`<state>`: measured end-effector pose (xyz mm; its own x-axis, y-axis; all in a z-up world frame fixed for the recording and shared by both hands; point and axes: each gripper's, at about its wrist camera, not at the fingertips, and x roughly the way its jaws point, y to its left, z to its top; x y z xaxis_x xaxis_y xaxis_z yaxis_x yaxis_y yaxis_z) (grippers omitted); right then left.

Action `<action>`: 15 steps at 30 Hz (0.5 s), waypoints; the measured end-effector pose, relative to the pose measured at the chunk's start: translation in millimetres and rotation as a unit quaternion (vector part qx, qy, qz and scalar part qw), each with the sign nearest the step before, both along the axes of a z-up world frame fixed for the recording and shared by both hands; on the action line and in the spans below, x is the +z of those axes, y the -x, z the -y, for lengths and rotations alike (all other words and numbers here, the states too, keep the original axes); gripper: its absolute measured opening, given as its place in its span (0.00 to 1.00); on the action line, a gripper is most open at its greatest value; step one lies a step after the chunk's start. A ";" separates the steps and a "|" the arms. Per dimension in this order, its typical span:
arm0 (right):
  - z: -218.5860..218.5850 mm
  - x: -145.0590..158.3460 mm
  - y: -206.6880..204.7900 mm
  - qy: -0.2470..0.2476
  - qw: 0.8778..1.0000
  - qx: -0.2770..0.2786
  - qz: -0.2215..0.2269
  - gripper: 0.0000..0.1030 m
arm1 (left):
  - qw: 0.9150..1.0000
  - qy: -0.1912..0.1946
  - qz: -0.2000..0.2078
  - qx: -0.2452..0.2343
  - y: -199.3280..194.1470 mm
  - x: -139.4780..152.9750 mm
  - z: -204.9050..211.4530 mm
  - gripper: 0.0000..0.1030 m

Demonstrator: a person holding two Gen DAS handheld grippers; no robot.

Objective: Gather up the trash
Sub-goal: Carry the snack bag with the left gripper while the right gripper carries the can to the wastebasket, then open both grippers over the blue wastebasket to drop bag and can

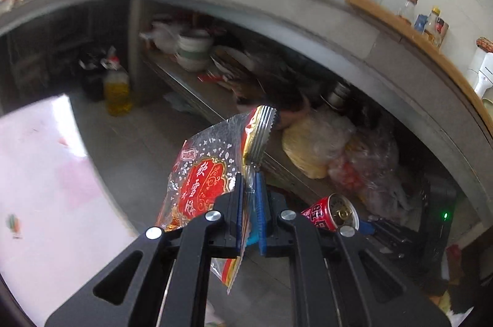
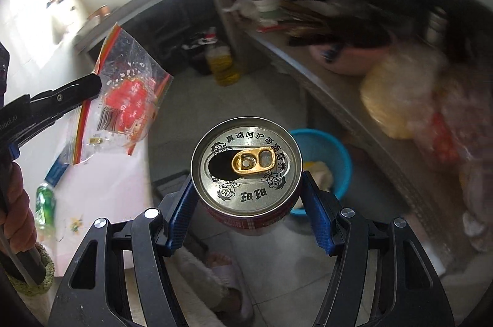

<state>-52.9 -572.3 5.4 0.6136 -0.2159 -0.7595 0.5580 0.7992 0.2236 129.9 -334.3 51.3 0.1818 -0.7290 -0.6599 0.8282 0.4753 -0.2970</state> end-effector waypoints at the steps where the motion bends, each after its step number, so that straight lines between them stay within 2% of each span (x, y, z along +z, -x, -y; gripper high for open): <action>1: 9.1 -7.2 6.5 -0.007 1.000 -0.014 -0.006 0.60 | 1.000 -0.007 -0.006 -0.008 0.3 -6.7 12.4 0.07; 6: 37.0 -36.5 21.3 -0.036 0.998 -0.053 -0.029 0.60 | 0.997 -0.057 -0.045 -0.036 -8.3 -58.5 86.1 0.07; 12: 50.0 -59.1 27.7 -0.058 0.994 -0.072 -0.052 0.60 | 0.991 -0.111 -0.072 -0.034 -22.7 -126.0 155.1 0.10; 14: 51.6 -63.8 26.2 -0.061 0.994 -0.075 -0.059 0.60 | 0.988 -0.127 -0.082 -0.025 -28.2 -148.0 171.7 0.22; 15: 52.8 -66.2 26.2 -0.063 0.993 -0.077 -0.063 0.60 | 0.987 -0.137 -0.086 -0.025 -30.9 -159.3 178.4 0.41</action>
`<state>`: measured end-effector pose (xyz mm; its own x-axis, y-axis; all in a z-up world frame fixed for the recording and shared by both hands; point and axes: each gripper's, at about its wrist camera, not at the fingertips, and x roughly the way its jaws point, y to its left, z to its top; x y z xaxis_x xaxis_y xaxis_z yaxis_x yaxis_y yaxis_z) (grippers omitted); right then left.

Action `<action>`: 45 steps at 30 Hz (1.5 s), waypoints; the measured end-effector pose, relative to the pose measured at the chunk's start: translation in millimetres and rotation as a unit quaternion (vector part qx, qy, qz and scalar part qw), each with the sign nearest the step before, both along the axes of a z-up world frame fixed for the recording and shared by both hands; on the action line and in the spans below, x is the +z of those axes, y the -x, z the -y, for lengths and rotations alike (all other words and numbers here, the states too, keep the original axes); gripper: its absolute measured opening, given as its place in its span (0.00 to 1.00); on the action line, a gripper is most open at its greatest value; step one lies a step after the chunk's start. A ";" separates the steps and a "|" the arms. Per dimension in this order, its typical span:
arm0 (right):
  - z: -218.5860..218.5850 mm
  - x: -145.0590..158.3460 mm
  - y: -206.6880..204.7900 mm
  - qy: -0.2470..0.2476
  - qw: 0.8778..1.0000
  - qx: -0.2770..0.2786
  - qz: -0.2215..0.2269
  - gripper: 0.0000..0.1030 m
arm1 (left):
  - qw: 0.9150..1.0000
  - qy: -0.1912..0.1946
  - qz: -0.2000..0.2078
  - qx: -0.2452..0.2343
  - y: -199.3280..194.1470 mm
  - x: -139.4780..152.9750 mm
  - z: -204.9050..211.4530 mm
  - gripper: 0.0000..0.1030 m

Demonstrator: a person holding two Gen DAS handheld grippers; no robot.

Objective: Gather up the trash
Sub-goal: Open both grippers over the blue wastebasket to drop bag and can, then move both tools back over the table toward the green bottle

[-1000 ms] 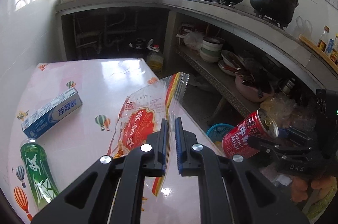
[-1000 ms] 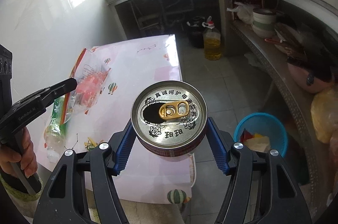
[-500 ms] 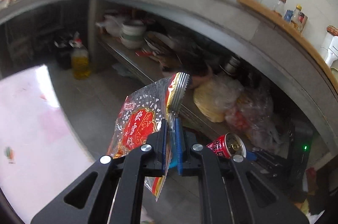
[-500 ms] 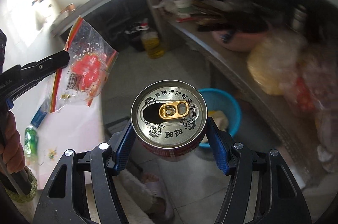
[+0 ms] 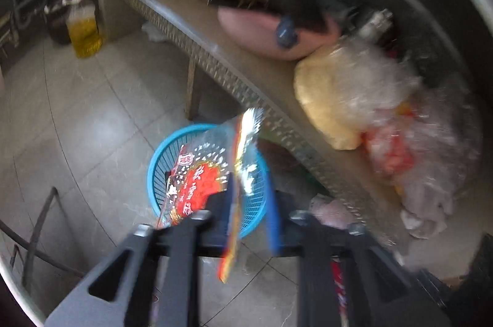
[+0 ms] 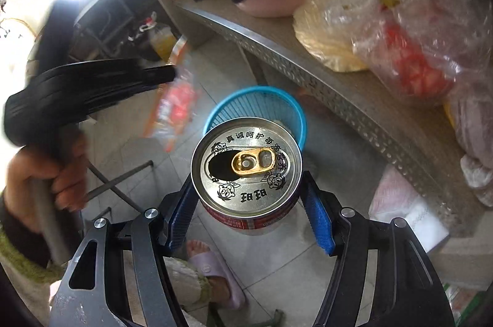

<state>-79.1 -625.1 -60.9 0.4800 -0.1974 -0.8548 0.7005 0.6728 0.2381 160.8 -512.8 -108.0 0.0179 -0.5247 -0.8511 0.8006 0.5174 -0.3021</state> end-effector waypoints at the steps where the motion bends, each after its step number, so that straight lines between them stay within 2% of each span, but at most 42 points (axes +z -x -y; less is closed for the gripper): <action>1: 2.5 -1.7 -2.3 -0.001 1.000 -0.001 -0.003 0.60 | 1.000 -0.005 -0.003 0.005 -2.2 -7.3 4.3 0.53; 4: 4.6 -7.3 -5.0 -0.002 1.000 -0.005 -0.014 0.60 | 0.999 0.015 -0.035 0.026 -11.3 -16.4 2.5 0.61; 6: 5.3 -9.5 -6.3 -0.003 1.000 -0.006 -0.020 0.60 | 0.997 0.030 -0.052 0.044 -17.6 -15.8 -4.2 0.62; 9: 8.6 -15.9 -10.7 -0.001 1.000 -0.006 -0.026 0.60 | 0.996 0.049 -0.052 0.055 -23.4 -1.8 -16.2 0.63; 12: 7.9 -19.9 -20.2 -0.001 1.000 0.002 -0.028 0.60 | 0.994 0.076 -0.048 0.068 -29.8 25.3 -36.0 0.66; 15: 11.4 -24.8 -37.7 0.003 0.999 0.014 -0.030 0.60 | 0.991 0.100 -0.032 0.084 -34.3 58.8 -64.7 0.70; 19: 18.7 -29.4 -70.6 0.024 0.999 0.021 -0.027 0.60 | 0.988 0.113 0.004 0.109 -31.1 99.4 -106.0 0.76; 21: 25.9 -35.7 -87.6 0.033 0.999 0.021 -0.028 0.62 | 0.986 0.116 0.023 0.115 -25.3 113.0 -131.7 0.79; 23: 33.9 -42.9 -101.6 0.053 0.998 0.013 -0.036 0.70 | 0.985 0.117 0.037 0.118 -19.3 119.6 -155.3 0.81; 25: 34.8 -43.9 -104.8 0.061 0.997 0.002 -0.044 0.71 | 0.985 0.110 0.047 0.127 -13.9 122.4 -179.6 0.81; 30: 17.6 -35.3 -89.7 0.053 0.998 0.003 -0.028 0.73 | 0.979 0.111 0.057 0.158 -2.5 121.9 -247.6 0.83; 37: -25.1 -13.4 -63.1 0.049 0.998 0.039 -0.016 0.73 | 0.976 0.118 0.062 0.173 14.9 120.2 -315.0 0.83; 41: -47.4 8.7 -59.5 0.042 0.997 0.061 0.005 0.75 | 0.968 0.138 0.091 0.190 27.5 134.6 -354.0 0.85; 45: -70.7 36.6 -72.6 0.024 0.994 0.096 0.049 0.76 | 0.953 0.165 0.125 0.220 45.2 150.1 -397.3 0.88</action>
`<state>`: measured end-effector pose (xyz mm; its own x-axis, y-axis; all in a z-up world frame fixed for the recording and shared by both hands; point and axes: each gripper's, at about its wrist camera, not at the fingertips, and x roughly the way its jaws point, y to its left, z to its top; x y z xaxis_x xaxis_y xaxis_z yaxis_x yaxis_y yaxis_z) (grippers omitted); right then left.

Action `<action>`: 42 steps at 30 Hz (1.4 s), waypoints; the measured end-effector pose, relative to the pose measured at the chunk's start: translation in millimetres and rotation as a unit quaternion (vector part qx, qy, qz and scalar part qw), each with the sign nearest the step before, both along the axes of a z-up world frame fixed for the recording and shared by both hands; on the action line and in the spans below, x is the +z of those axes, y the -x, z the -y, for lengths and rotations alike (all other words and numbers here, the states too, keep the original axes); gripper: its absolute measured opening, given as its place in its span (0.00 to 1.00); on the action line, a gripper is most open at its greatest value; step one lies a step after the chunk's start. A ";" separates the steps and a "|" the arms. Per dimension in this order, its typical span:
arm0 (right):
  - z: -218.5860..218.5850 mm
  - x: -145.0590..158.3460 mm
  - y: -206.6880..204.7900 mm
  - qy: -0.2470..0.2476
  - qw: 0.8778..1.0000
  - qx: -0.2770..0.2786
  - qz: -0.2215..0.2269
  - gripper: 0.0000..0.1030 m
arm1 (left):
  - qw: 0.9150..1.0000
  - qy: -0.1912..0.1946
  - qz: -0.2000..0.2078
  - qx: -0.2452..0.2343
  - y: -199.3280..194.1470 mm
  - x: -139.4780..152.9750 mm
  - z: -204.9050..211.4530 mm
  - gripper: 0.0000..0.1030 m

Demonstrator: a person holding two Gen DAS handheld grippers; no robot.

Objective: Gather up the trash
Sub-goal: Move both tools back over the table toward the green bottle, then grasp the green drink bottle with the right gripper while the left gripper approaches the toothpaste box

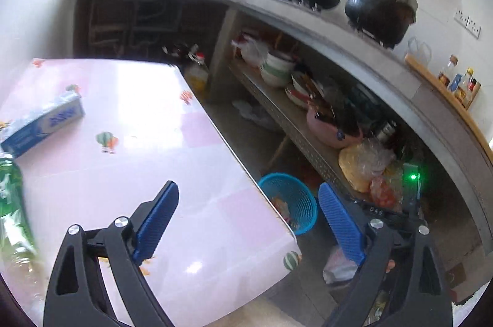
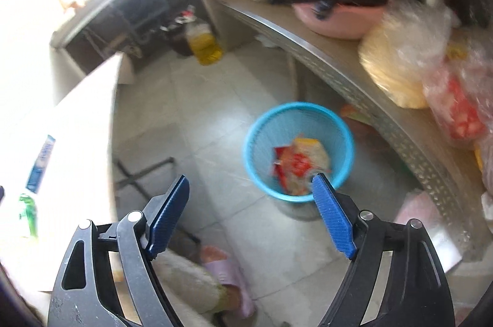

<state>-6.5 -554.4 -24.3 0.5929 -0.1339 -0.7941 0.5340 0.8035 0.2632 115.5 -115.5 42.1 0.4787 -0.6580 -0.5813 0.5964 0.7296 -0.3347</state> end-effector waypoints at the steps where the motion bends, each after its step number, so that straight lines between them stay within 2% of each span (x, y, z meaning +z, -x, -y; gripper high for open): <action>1: -7.1 8.0 -5.5 -0.004 1.000 0.015 0.011 0.76 | 1.000 0.004 0.010 0.008 4.6 3.6 -9.5 0.89; 5: -48.0 35.8 -31.5 -0.032 0.994 0.089 0.048 0.78 | 0.997 0.012 0.046 0.056 22.8 15.0 -57.5 0.91; 10: -117.0 43.2 -75.7 -0.095 0.973 0.203 0.057 0.78 | 0.987 0.003 0.071 0.144 33.9 18.0 -123.7 0.93; 12: -150.5 41.0 -92.4 -0.114 0.960 0.248 0.053 0.78 | 0.981 -0.003 0.073 0.183 35.3 16.1 -152.2 0.93; 15: -205.1 34.2 -116.8 -0.143 0.938 0.314 0.039 0.78 | 0.966 -0.012 0.062 0.249 35.4 6.6 -198.3 0.93; 18: -263.1 24.6 -140.0 -0.175 0.911 0.374 0.014 0.78 | 0.952 -0.021 0.048 0.300 36.0 -4.1 -233.6 0.93; 21: -311.6 16.5 -152.5 -0.180 0.892 0.414 -0.006 0.78 | 0.941 -0.010 0.032 0.337 40.4 -13.3 -264.7 0.93; 24: -354.5 8.6 -161.7 -0.187 0.873 0.449 -0.027 0.78 | 0.934 0.004 0.018 0.358 44.8 -19.2 -286.9 0.93; 28: -388.9 1.9 -173.7 -0.174 0.863 0.472 -0.051 0.78 | 0.931 0.016 0.010 0.365 49.5 -24.1 -300.0 0.93; 33: -419.0 -11.2 -184.9 -0.143 0.859 0.484 -0.089 0.78 | 0.932 0.014 0.001 0.363 47.9 -29.1 -299.0 0.93; 35: -430.6 -17.2 -189.5 -0.129 0.859 0.487 -0.093 0.75 | 0.933 0.010 -0.002 0.360 43.8 -30.1 -295.0 0.93; 38: -439.6 -22.2 -189.6 -0.114 0.859 0.489 -0.099 0.66 | 0.934 0.008 -0.005 0.356 40.3 -31.0 -290.3 0.93; 42: -434.4 -27.1 -190.2 -0.126 0.859 0.488 -0.094 0.65 | 0.935 0.003 -0.008 0.353 40.1 -31.1 -283.5 0.93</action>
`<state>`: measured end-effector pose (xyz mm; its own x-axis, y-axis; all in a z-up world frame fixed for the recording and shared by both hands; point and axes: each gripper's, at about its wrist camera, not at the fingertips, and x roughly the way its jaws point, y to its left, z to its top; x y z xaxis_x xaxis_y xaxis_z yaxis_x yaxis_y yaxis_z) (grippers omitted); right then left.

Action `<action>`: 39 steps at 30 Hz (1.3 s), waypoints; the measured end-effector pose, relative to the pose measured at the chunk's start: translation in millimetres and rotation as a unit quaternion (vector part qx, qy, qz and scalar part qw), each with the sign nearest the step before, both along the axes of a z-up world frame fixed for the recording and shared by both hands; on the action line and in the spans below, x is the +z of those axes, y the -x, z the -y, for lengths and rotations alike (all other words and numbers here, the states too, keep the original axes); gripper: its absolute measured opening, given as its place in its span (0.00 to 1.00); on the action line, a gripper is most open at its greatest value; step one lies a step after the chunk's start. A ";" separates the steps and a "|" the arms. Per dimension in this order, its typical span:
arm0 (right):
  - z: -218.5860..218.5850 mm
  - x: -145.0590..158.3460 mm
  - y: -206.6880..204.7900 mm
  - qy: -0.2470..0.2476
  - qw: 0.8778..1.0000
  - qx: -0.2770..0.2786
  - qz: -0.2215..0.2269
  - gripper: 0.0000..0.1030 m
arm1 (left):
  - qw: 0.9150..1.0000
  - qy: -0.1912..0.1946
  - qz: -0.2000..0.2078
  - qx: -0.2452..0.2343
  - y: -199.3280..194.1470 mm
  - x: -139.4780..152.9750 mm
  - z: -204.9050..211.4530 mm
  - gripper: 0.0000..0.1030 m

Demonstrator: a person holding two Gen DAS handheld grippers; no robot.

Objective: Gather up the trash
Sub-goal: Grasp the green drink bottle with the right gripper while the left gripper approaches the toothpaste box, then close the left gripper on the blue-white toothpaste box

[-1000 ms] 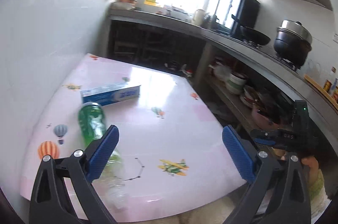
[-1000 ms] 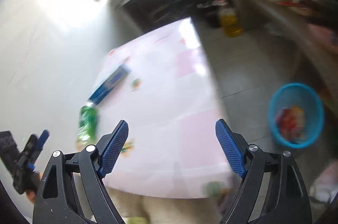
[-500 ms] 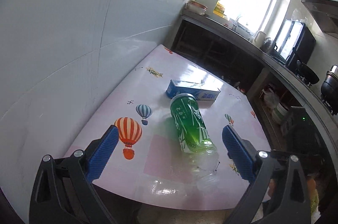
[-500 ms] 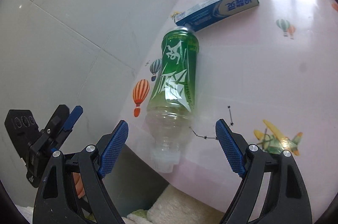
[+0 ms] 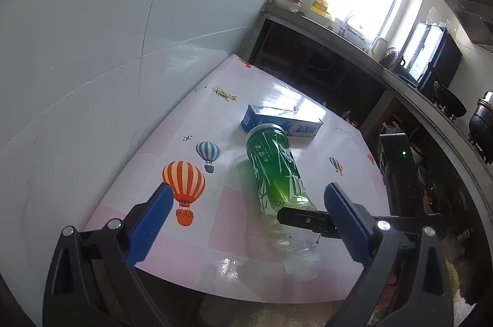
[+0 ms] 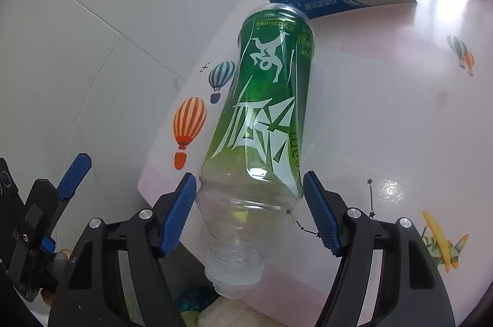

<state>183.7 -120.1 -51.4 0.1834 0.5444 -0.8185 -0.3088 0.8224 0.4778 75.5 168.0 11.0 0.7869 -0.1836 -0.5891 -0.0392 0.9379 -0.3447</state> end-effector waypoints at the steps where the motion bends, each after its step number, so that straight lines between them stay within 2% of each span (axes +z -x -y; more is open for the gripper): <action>1: -1.0 0.1 -0.2 0.000 1.000 -0.001 -0.001 0.65 | 1.000 -0.001 -0.002 0.000 -0.3 -0.6 1.5 0.93; 9: 40.0 1.6 11.1 -0.005 0.999 -0.037 0.006 0.65 | 1.000 -0.006 -0.015 -0.013 -6.8 -3.2 11.9 0.93; 15: 83.1 9.8 33.1 0.032 0.996 -0.072 0.032 0.65 | 0.999 -0.013 -0.018 -0.030 -13.1 -4.0 27.3 0.93; 20: 126.4 14.9 51.0 0.069 0.990 -0.116 0.050 0.65 | 0.999 -0.019 -0.017 -0.042 -20.0 -2.9 39.4 0.93; 26: 178.6 17.3 56.5 0.103 0.976 -0.181 0.063 0.65 | 0.998 -0.029 -0.018 -0.061 -35.3 -2.4 54.8 0.93; 32: 214.7 17.9 51.8 0.102 0.966 -0.228 0.065 0.65 | 0.996 -0.045 -0.013 -0.082 -56.9 -1.9 71.9 0.93; 39: 226.7 18.6 47.8 0.089 0.965 -0.235 0.069 0.65 | 0.990 -0.073 0.013 -0.120 -99.1 6.6 93.4 0.93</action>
<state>135.9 -346.8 -32.8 0.4901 0.2277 -0.8414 0.0681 0.9523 0.2974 174.5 74.7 17.5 0.7466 -0.2814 -0.6028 0.1971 0.9590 -0.2034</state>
